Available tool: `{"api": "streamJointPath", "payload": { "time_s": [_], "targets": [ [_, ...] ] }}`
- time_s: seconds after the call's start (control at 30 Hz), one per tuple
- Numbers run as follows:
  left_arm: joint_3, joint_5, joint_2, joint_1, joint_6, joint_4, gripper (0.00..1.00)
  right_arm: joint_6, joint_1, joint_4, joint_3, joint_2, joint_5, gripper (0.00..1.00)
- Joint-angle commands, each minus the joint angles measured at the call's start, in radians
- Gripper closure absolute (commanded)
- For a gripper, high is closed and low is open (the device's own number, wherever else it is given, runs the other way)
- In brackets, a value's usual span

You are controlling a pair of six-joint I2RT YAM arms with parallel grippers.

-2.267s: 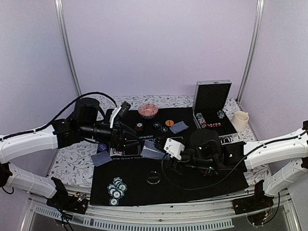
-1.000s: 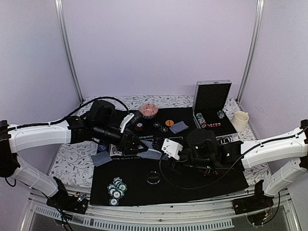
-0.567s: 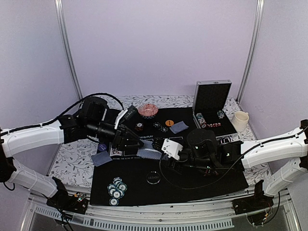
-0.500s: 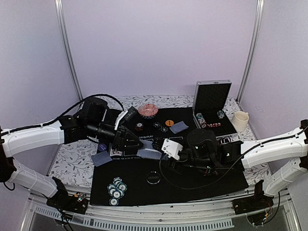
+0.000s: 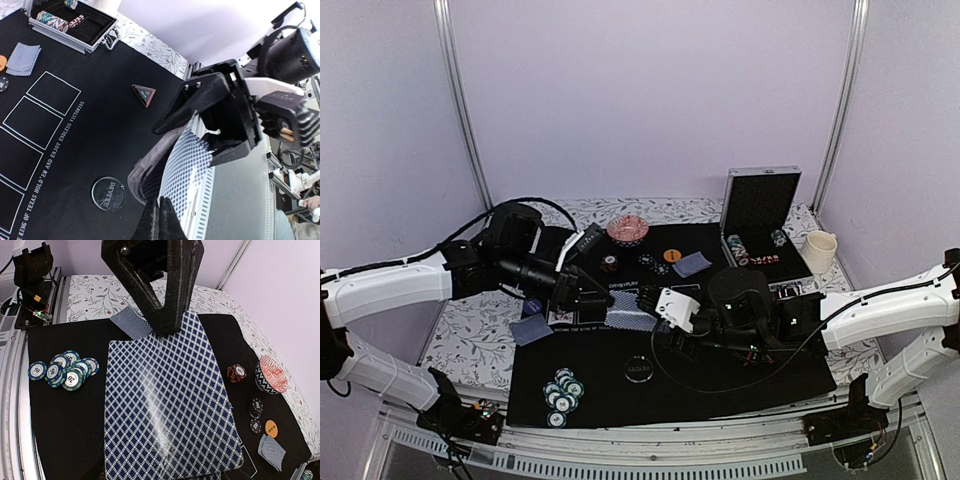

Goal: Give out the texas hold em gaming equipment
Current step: Pick up the poker card from the face-down deck piles.

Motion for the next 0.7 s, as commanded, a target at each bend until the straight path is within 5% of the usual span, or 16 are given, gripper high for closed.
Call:
{"api": "streamJointPath", "payload": {
  "time_s": [0.0, 0.2, 0.37, 0.67],
  "targets": [
    [-0.009, 0.035, -0.059, 0.015, -0.003, -0.004, 1.00, 0.005, 0.002, 0.024, 0.008, -0.006, 0.002, 0.51],
    [0.019, 0.013, -0.127, 0.045, 0.009, -0.037, 1.00, 0.013, 0.000, 0.024, -0.014, -0.016, 0.018, 0.51],
    [0.101, -0.205, -0.183, 0.097, 0.060, -0.148, 1.00, 0.026, -0.001, 0.023, -0.037, -0.033, 0.022, 0.51],
    [0.173, -0.903, -0.035, 0.085, 0.196, -0.262, 1.00, 0.024, -0.003, 0.024, -0.031, -0.031, 0.018, 0.51]
  ]
}}
